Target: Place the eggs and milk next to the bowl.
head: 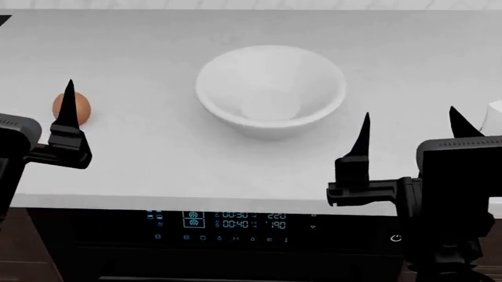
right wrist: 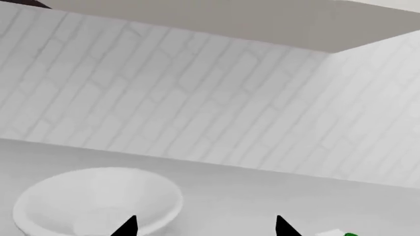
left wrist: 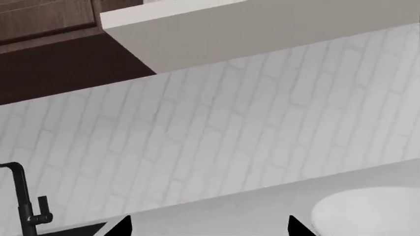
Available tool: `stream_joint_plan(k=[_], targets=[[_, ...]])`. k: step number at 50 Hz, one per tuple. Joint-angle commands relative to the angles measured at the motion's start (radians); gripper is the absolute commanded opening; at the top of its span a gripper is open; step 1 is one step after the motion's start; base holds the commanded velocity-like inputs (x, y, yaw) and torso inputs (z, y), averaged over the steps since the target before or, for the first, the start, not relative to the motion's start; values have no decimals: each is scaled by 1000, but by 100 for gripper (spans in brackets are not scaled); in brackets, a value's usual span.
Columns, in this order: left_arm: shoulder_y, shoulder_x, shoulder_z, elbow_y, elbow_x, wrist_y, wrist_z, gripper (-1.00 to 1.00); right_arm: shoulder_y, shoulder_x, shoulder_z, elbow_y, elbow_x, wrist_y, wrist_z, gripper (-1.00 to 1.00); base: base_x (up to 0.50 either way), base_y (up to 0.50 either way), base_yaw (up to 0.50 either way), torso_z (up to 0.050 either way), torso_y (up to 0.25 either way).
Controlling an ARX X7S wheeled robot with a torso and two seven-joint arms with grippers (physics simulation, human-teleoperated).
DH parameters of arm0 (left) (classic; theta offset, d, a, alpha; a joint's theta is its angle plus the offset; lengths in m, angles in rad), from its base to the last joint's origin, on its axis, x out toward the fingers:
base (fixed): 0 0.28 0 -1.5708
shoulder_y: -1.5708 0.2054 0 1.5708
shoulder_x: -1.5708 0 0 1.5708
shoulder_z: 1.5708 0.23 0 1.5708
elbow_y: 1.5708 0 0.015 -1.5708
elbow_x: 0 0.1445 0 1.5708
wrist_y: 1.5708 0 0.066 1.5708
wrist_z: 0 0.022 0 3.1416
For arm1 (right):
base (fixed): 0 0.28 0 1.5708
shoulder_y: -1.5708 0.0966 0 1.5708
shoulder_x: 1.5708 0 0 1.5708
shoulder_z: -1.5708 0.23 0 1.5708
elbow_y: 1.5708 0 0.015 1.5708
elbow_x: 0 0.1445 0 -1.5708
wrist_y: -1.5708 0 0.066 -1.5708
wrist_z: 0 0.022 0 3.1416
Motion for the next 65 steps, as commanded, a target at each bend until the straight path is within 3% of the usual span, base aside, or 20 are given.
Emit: stream_joint_plan(k=[1, 65], targets=[[4, 5, -16, -11, -32, -12, 18, 100, 8, -12, -8, 22, -7, 0, -20, 100, 199, 0, 0, 0, 0], [36, -20, -4, 6, -53, -5, -8, 100, -3, -3, 13, 11, 35, 8, -3, 100, 258, 55, 0, 0, 0]])
